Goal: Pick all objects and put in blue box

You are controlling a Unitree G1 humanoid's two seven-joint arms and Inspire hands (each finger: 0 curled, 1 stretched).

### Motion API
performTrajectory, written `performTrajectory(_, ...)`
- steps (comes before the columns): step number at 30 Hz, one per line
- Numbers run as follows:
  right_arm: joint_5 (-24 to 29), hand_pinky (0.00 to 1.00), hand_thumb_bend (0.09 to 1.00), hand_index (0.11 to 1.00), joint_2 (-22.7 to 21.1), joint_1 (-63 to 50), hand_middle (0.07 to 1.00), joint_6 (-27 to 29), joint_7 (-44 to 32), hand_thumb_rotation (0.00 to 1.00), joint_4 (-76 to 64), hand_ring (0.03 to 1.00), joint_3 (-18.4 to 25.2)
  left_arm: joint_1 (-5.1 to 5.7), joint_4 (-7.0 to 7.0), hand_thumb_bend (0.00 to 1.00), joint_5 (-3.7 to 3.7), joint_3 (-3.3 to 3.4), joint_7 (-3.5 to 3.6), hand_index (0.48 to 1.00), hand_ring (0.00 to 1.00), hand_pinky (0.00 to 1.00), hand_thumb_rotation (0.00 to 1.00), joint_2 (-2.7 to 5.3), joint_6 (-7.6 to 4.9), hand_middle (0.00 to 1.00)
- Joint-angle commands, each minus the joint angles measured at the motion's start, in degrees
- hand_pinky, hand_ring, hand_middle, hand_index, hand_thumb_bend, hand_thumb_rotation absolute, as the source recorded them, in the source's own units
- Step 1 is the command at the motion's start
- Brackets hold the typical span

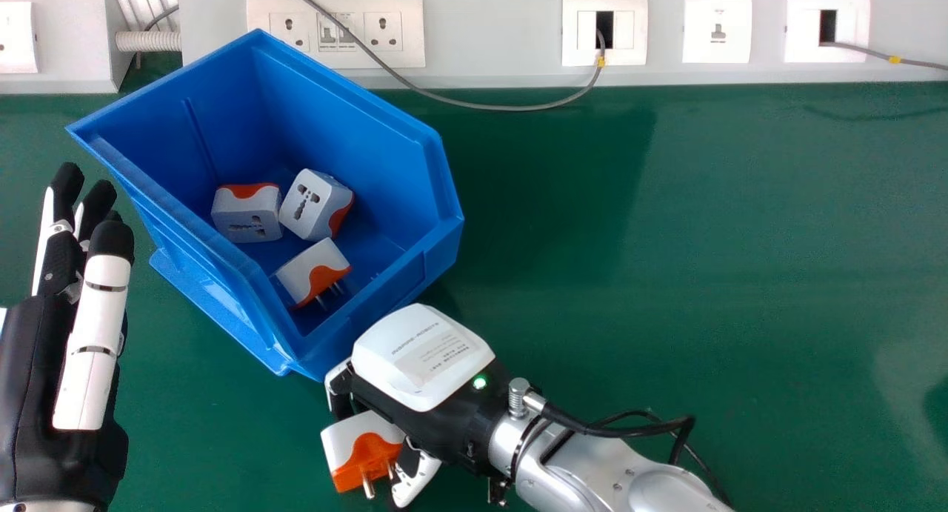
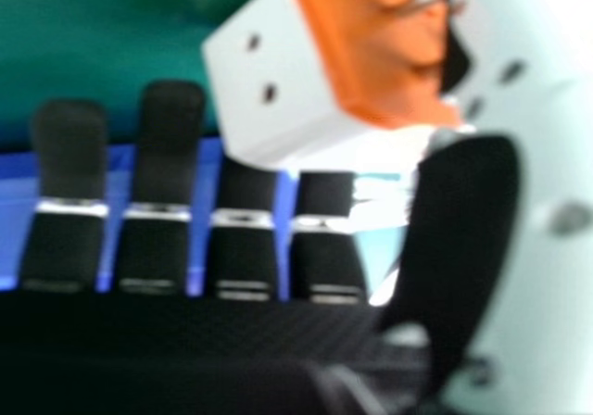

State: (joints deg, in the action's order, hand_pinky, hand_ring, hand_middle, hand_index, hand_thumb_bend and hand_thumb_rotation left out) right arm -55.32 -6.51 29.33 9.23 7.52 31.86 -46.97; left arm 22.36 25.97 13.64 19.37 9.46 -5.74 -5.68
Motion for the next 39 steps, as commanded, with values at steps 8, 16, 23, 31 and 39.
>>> performTrajectory(8,-2.02,0.34,0.501,0.525,-0.49,-0.14,0.515,-1.53,-1.32,0.01,-0.13,0.415,-1.09,-0.12,1.07,0.48,0.36,0.06,-0.53,1.0,1.0,1.0,0.82,0.02,-0.74,0.99)
performTrajectory(16,-2.3,0.34,0.497,0.531,-1.68,-0.48,0.512,-1.55,-2.61,0.0,-3.04,0.409,-1.04,0.25,1.61,0.48,0.28,-0.36,-0.92,1.0,1.0,1.0,0.82,0.26,-0.66,0.99)
performTrajectory(23,-1.82,0.35,0.495,0.535,-3.54,-1.33,0.501,-0.85,-4.73,0.0,-8.14,0.396,-0.18,0.35,1.81,0.48,0.35,-0.45,-1.24,1.0,1.0,1.0,0.82,0.16,-0.54,0.99)
performTrajectory(31,-0.03,0.24,0.509,0.518,-7.49,-5.29,0.458,-0.93,-8.86,0.0,-18.17,0.29,2.69,-0.07,1.46,0.47,0.62,-0.2,-1.26,1.0,1.0,1.0,0.82,-0.08,-0.22,0.99)
performTrajectory(39,2.53,0.27,0.509,0.53,-10.31,-9.76,0.494,-0.38,-12.79,0.0,-27.65,0.358,7.08,-0.43,1.97,0.47,1.23,0.18,-1.08,1.0,1.0,1.0,0.82,-0.48,0.98,0.99)
